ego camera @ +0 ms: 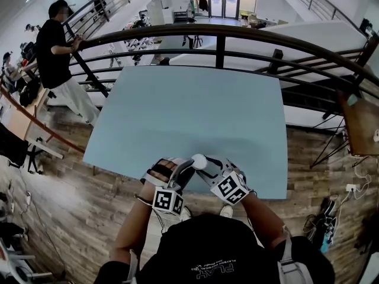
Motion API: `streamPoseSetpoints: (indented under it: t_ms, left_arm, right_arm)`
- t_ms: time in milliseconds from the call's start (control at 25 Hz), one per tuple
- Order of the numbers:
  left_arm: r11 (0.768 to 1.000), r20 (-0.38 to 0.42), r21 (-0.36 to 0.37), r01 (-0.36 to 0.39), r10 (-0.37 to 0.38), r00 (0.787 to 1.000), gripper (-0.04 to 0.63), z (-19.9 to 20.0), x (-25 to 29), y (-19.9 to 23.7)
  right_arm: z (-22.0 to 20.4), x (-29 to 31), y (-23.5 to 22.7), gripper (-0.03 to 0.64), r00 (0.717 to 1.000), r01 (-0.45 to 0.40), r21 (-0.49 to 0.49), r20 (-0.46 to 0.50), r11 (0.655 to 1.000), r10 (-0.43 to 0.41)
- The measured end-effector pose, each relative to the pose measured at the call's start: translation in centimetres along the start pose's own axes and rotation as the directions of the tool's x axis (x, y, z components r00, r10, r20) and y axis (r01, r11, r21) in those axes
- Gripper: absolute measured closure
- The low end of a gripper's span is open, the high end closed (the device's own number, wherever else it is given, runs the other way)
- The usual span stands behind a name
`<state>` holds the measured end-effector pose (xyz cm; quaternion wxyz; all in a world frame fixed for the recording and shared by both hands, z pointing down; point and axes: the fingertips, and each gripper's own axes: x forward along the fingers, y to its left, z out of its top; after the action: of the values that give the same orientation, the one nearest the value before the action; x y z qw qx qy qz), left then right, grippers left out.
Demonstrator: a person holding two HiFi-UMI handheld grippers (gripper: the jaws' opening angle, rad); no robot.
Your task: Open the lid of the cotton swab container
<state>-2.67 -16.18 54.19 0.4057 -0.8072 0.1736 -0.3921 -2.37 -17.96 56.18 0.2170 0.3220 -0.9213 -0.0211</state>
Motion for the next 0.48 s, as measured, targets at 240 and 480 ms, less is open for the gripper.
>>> streamPoseSetpoints:
  t_ms: [240, 480]
  left_arm:
    - [0.999, 0.026, -0.036, -0.035, 0.036, 0.999, 0.479, 0.6, -0.9, 1.0]
    - [0.995, 0.026, -0.061, -0.073, 0.075, 0.997, 0.485, 0.5, -1.1, 1.9]
  right_arm:
    - [-0.4, 0.0, -0.1, 0.403, 1.0, -0.002, 0.013, -0.01, 1.0, 0.002]
    - [-0.5, 0.0, -0.3, 0.403, 1.0, 0.004, 0.02, -0.009, 1.0, -0.003]
